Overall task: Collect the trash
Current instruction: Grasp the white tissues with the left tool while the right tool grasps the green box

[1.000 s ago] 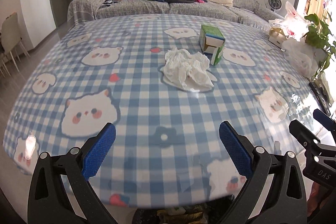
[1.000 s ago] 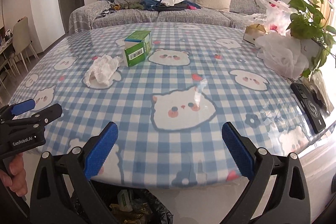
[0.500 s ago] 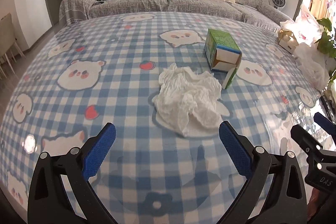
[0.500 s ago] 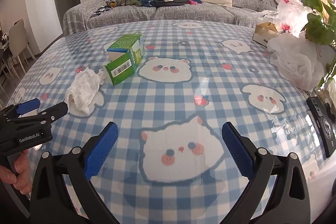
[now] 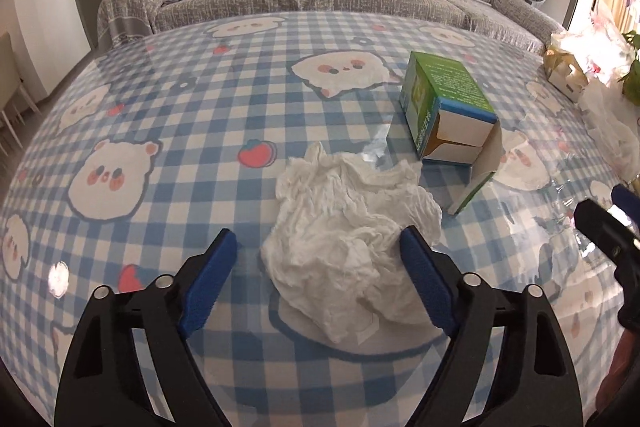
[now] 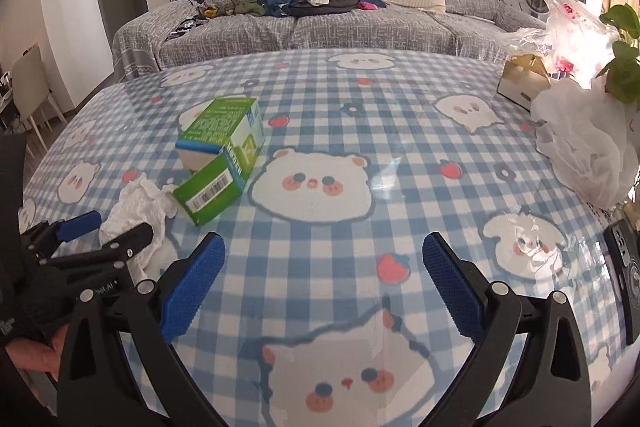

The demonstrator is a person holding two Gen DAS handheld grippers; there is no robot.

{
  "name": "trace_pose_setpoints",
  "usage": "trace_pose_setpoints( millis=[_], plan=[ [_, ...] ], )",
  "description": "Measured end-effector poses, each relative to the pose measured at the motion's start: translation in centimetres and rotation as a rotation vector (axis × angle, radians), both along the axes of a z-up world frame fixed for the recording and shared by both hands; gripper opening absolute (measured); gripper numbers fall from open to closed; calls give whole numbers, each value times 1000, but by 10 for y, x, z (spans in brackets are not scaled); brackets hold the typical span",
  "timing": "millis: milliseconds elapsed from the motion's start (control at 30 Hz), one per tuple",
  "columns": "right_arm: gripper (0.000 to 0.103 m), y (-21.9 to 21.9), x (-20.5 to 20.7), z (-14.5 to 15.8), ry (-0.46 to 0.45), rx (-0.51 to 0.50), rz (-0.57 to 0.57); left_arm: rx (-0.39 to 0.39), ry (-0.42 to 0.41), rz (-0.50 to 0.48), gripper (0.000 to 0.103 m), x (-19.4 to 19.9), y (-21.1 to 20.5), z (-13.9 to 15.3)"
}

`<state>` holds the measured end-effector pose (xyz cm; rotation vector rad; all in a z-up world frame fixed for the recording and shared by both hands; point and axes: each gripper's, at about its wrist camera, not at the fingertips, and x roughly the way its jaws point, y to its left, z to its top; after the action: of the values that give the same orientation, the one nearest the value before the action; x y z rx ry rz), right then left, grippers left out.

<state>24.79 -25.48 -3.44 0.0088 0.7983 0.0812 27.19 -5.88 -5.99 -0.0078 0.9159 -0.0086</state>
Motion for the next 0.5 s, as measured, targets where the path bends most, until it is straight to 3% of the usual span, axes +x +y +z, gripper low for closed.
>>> trace_pose_setpoints(
  millis=[167, 333, 500],
  plan=[
    [95, 8, 19, 1, 7, 6, 10, 24, 15, 19, 56, 4, 1, 2],
    [95, 21, 34, 3, 2, 11, 28, 16, 32, 38, 15, 6, 10, 6],
    [95, 40, 48, 3, 4, 8, 50, -9, 42, 49, 10, 8, 32, 8]
  ],
)
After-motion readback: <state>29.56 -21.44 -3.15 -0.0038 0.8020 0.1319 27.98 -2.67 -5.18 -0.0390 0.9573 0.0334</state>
